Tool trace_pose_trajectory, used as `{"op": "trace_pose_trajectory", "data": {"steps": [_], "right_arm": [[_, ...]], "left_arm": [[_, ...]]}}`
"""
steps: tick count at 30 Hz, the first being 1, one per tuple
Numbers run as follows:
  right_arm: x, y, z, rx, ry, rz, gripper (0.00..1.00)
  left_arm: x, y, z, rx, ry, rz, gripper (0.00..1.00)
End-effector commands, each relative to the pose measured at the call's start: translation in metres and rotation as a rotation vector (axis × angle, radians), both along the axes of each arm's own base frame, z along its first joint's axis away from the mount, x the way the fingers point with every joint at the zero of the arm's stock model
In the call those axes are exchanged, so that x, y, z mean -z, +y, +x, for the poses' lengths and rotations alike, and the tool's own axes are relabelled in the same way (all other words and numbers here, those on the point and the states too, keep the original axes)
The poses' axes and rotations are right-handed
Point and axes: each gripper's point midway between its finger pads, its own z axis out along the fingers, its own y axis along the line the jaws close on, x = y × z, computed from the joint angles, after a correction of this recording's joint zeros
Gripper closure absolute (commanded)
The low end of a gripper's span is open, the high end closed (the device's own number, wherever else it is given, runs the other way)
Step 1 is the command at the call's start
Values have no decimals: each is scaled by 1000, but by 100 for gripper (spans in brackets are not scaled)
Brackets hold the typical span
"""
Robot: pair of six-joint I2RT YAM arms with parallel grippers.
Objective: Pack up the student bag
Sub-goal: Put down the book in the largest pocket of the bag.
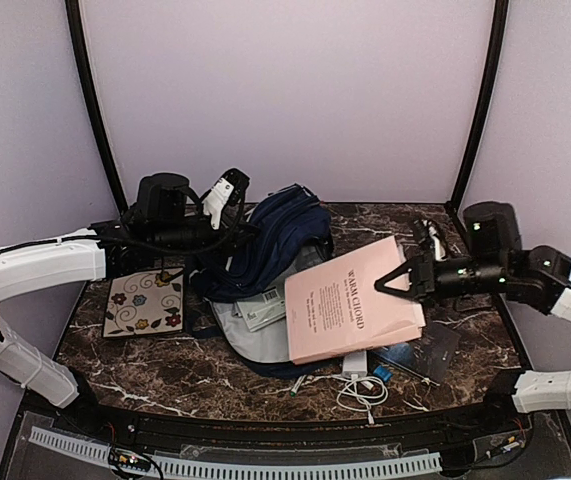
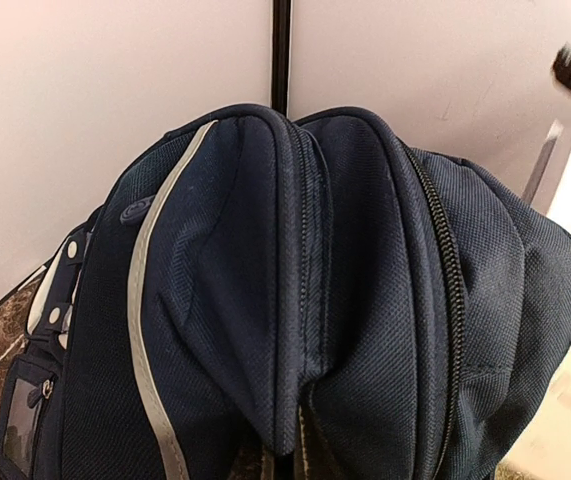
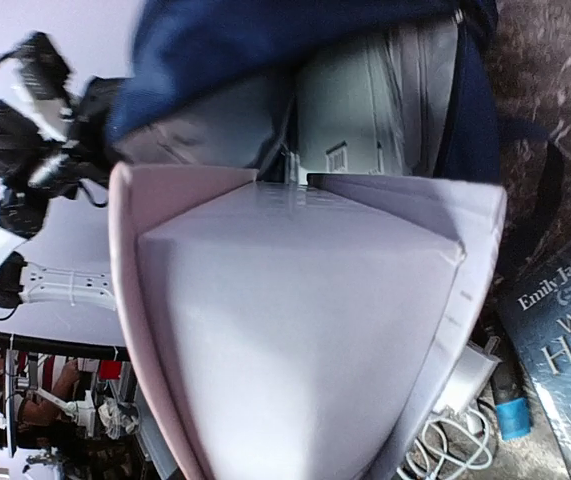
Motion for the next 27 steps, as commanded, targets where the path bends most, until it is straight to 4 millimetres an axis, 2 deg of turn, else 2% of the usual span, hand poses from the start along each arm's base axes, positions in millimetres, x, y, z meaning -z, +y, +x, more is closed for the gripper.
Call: {"op": "trace_pose_trajectory", "data": {"steps": [1, 6, 7, 15, 17, 19, 21, 24, 26, 27], "right_arm": [[-27, 49, 18, -60, -94, 327, 84], [-11, 62, 53, 44, -145, 416, 83], [0, 61, 63, 94, -130, 404, 83], [5, 49, 132, 456, -165, 557, 82], [2, 59, 138, 493, -197, 576, 80], [13, 72, 145, 562, -222, 513, 76], [24, 76, 151, 663, -209, 479, 69], [37, 98, 152, 675, -192, 476, 56], [45, 122, 151, 607, -173, 413, 37], [56, 135, 150, 565, -163, 347, 31]], "left_arm": [[-92, 6, 0, -9, -218, -157, 100], [-92, 6, -1, -3, -217, -161, 100], [-92, 5, -2, -1, -216, -161, 100], [-92, -5, -13, 82, -184, -196, 100], [-94, -9, -20, 126, -183, -210, 100], [-96, -12, -26, 163, -184, -221, 100], [-97, -14, -29, 186, -184, -231, 100], [-96, -16, -31, 198, -178, -235, 100], [-96, -16, -31, 201, -179, -234, 100], [-95, -16, -32, 203, -179, -233, 100]]}}
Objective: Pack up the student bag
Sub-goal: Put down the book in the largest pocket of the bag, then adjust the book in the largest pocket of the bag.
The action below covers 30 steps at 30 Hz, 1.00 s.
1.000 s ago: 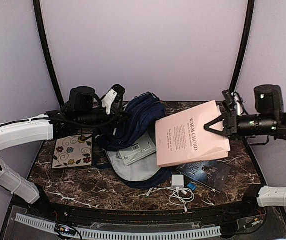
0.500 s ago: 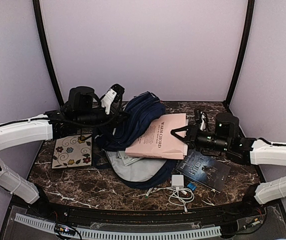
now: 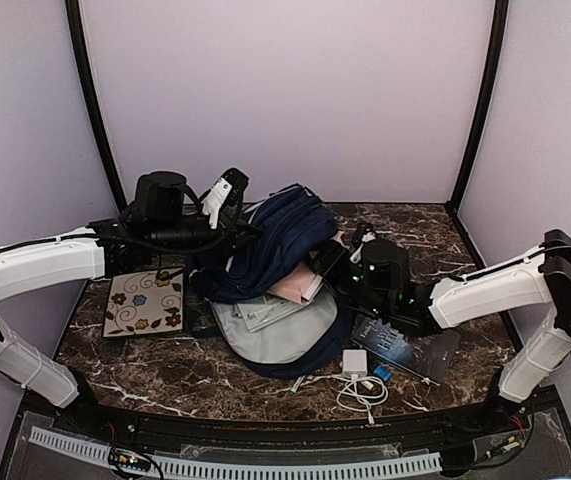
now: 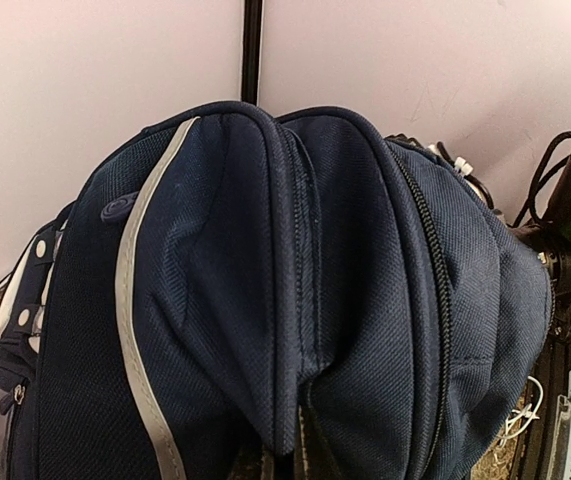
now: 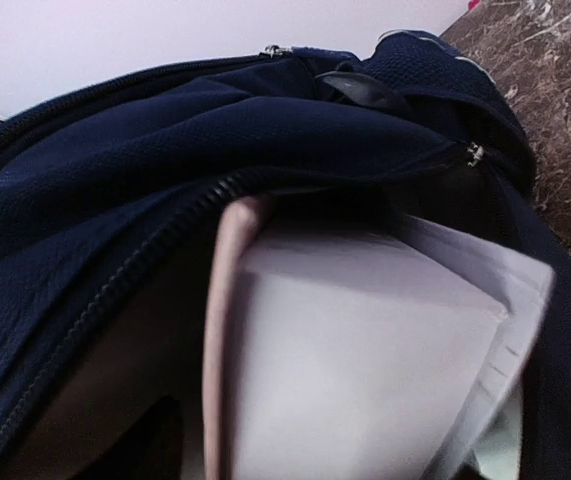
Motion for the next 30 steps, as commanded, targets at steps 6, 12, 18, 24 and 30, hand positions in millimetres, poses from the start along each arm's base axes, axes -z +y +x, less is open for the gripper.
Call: {"op": "trace_pose_trajectory", "data": {"steps": [6, 12, 18, 24, 30], "right_arm": [[33, 8, -19, -39, 109, -445, 1], [78, -56, -66, -122, 292, -838, 0], [57, -65, -95, -326, 291, -951, 0], [9, -77, -79, -283, 187, -826, 15], [-13, -54, -48, -367, 79, -359, 41]], "left_arm": [[-94, -5, -15, 75, -223, -196, 100], [-88, -7, -12, 71, -216, -178, 100], [-86, -6, -10, 67, -220, -166, 100], [-87, -5, -10, 62, -227, -163, 100], [-90, -4, -10, 58, -234, -165, 100]]}}
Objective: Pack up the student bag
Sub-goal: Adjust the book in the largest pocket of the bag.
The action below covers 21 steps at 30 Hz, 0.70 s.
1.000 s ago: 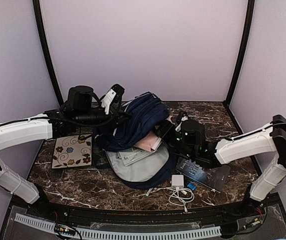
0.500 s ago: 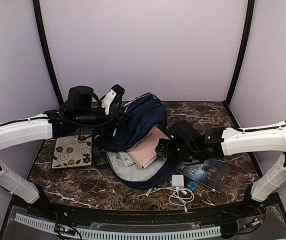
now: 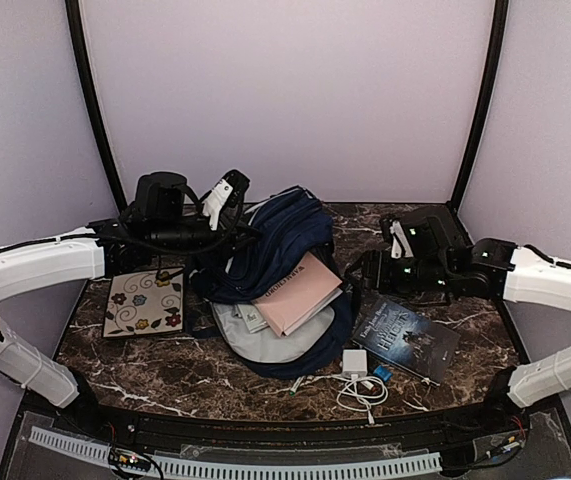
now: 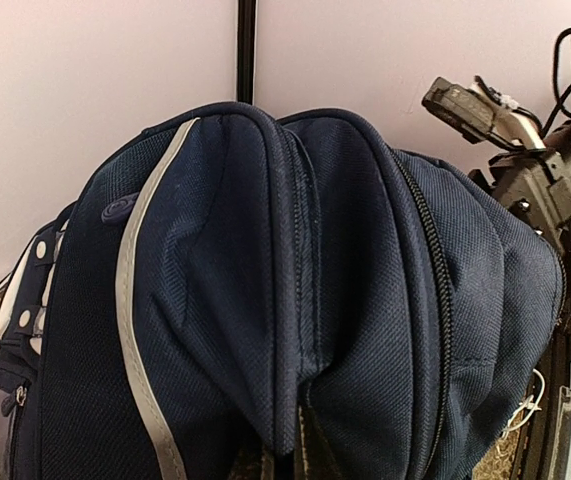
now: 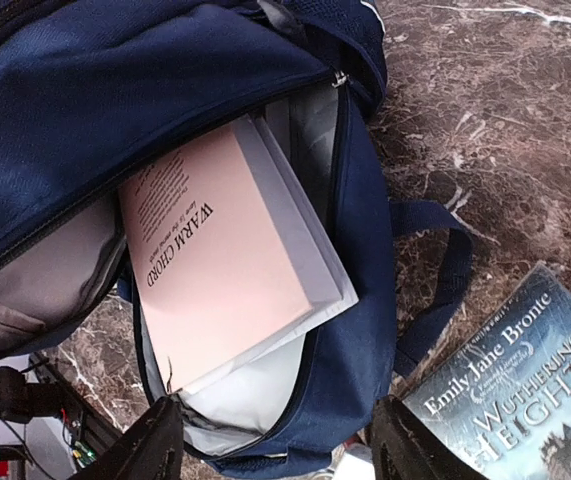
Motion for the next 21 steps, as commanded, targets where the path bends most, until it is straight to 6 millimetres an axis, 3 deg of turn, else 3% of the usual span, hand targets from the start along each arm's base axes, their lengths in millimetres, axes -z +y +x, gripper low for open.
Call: {"op": "trace_pose_trajectory", "data": {"steps": [1, 4, 8, 13, 17, 20, 21], "right_arm": [[-8, 21, 24, -59, -9, 275, 45], [-3, 35, 37, -74, 6, 320, 53], [25, 61, 39, -113, 104, 328, 62], [37, 104, 30, -174, 146, 378, 76], [44, 129, 19, -224, 177, 365, 74], [45, 116, 20, -181, 174, 320, 60], [36, 109, 19, -166, 155, 317, 56]], "left_arm": [[-93, -3, -9, 45, -228, -181, 100], [-94, -3, -9, 45, -234, -181, 100], [-93, -3, -8, 43, -229, -176, 100], [-93, -3, -8, 44, -232, -175, 100], [-92, -4, -9, 49, -229, -176, 100], [-93, -3, -8, 44, -231, -174, 100], [-93, -3, -8, 43, -234, -173, 100]]}}
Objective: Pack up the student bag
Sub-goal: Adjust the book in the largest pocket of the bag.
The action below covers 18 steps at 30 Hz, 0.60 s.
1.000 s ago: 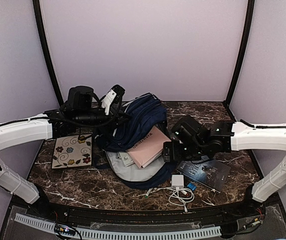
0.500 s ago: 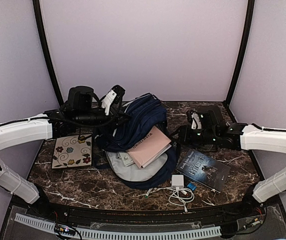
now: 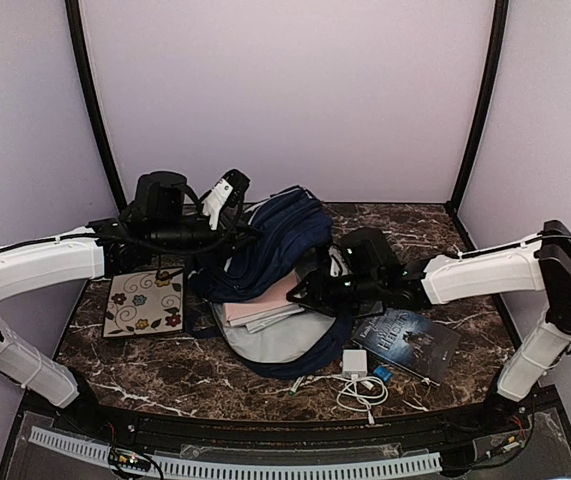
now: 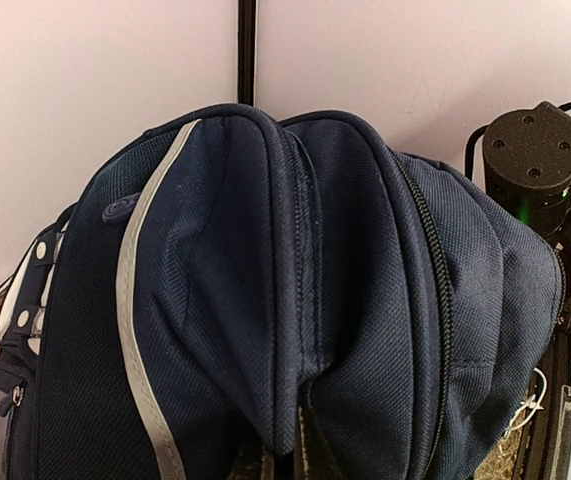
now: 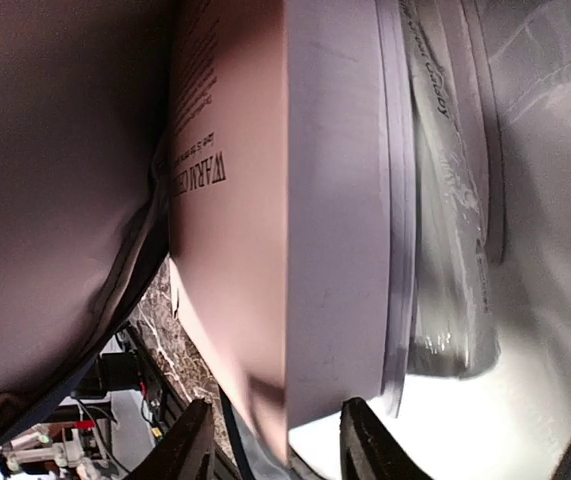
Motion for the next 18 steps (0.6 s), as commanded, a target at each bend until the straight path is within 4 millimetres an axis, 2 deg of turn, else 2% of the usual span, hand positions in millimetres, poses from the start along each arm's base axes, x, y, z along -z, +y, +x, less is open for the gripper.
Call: {"op": "trace_pose_trajectory", "data": {"steps": [1, 2, 4, 6, 7, 10, 12, 14, 18], "right_arm": [[-39, -15, 4, 56, -74, 22, 49], [-43, -26, 2, 79, -86, -8, 39], [-44, -59, 0, 154, -92, -122, 26], [-32, -104, -5, 254, -62, -284, 8], [-18, -136, -15, 306, -13, -410, 1], [1, -217, -36, 494, 62, -666, 0], [10, -254, -55, 586, 121, -757, 0], [19, -274, -69, 626, 166, -773, 0], [43, -288, -85, 634, 266, -719, 0]], "left_arm": [[-93, -2, -8, 40, -230, -178, 100], [-93, -2, -9, 39, -232, -178, 100], [-93, -3, -9, 43, -230, -180, 100], [-91, -4, -9, 46, -223, -181, 100], [-91, -4, -9, 46, -221, -181, 100], [-90, -5, -8, 46, -217, -180, 100], [-89, -5, -8, 45, -216, -180, 100], [-89, -5, -8, 47, -215, -180, 100], [-87, -6, -7, 49, -207, -179, 100]]}}
